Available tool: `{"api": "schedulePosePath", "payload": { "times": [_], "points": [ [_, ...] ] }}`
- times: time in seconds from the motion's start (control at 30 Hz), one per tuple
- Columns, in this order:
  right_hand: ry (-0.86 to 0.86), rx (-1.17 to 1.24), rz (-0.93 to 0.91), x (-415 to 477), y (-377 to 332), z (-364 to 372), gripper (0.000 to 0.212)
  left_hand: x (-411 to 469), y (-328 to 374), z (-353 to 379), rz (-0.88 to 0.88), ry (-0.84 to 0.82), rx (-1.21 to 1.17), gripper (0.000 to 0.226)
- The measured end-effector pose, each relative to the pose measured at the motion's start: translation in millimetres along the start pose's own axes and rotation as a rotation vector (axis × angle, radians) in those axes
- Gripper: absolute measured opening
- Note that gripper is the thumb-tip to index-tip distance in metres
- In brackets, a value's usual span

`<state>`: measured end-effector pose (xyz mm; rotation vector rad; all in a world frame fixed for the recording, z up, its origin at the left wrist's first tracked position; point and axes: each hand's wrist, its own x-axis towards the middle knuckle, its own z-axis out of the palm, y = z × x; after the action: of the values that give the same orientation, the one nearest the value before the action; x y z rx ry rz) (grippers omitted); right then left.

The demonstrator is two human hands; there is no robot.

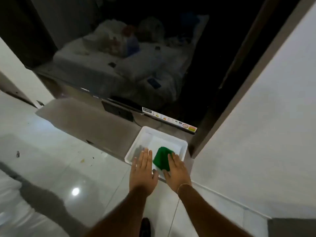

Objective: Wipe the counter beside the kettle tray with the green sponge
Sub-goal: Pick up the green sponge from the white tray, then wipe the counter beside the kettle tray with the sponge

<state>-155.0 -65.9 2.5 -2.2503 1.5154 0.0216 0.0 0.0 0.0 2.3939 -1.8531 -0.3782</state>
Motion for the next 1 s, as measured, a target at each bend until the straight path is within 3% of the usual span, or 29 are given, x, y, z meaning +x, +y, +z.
{"api": "schedulePosePath", "payload": {
  "times": [0.23,0.63,0.8,1.0],
  "points": [
    [-0.257,-0.041,0.089,76.8,-1.2,51.0,0.098,20.7,-27.4,47.3,0.007,-0.038,-0.094,0.077],
    [-0.309,-0.280,0.034,108.3,-0.9,56.5,0.097,40.4,-22.1,36.1,0.038,-0.029,-0.085,0.078],
    [-0.167,-0.099,0.084,112.8,-1.0,20.5,0.056,45.3,-12.6,17.1,0.043,-0.087,-0.045,0.079],
    [0.052,0.147,0.114,57.7,33.5,-44.2,0.053,31.7,61.5,-15.8,0.132,-0.032,-0.272,0.077]
  ]
}}
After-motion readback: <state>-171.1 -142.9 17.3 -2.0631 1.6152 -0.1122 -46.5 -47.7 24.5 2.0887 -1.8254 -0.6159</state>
